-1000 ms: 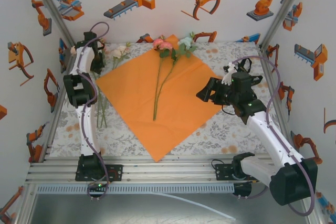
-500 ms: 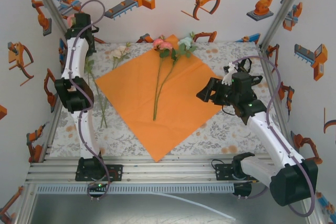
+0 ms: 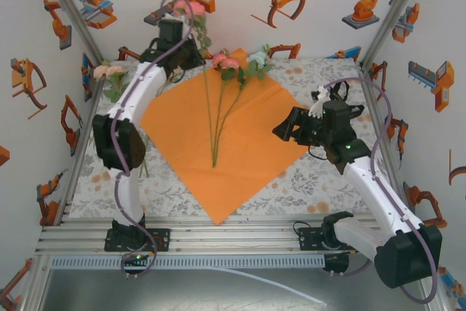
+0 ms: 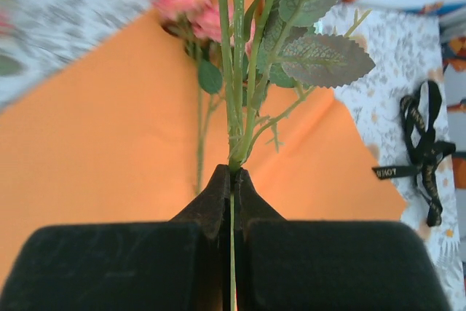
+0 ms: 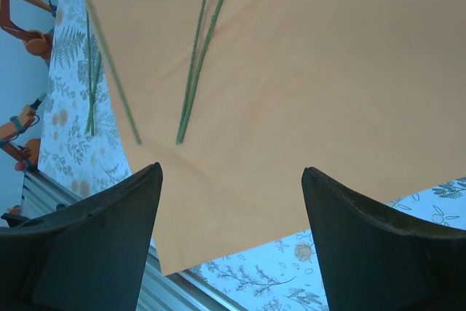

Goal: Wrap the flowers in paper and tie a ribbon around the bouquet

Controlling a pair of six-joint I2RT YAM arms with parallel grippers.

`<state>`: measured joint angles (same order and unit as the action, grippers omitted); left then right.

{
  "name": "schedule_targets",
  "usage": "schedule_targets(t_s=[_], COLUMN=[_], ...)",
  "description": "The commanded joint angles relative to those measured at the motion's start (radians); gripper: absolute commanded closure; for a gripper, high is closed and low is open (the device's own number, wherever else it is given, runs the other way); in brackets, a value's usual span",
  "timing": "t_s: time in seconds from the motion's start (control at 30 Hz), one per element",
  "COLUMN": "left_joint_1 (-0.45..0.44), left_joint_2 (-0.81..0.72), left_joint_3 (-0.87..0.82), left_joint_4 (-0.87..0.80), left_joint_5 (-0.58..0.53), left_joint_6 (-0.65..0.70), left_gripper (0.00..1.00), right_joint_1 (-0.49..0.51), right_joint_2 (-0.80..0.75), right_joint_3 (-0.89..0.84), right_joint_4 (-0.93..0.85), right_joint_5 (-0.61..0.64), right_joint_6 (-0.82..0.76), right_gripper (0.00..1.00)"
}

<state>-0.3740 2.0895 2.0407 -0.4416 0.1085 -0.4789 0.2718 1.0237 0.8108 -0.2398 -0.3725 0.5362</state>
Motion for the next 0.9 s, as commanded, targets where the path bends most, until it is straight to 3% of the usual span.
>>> schedule_targets(t_s=[0.0,0.47,0.73,0.87], left_joint_1=[-0.010,0.001,0.014,0.029], left_joint_2=[0.087,0.312,0.298,0.170], left_joint_3=[0.000,0.006,0.029,-0.035], left_joint_4=[0.038,0.079,0.085,0.064], left_joint_5=[0.018,-0.010,0.006,-0.034], left_joint_6=[-0.067,-0.102,-0.054,-0.007], left_gripper=[1.00,0.98,0.72,0.68], right_joint_1=[-0.001,0.000,-0.001,-0.001], right_joint_2=[-0.029,-0.010,-0.023,-0.033], right_joint_3=[-0.009,-0.019,-0.014,-0.016], right_joint_4=[-0.003,0.011,-0.005,-0.007], right_joint_5=[0.019,0.010,0.010,0.015], right_joint_6=[-0.022,-0.016,-0.014,-0.014], right_gripper=[0.29,0.29,0.29,0.29])
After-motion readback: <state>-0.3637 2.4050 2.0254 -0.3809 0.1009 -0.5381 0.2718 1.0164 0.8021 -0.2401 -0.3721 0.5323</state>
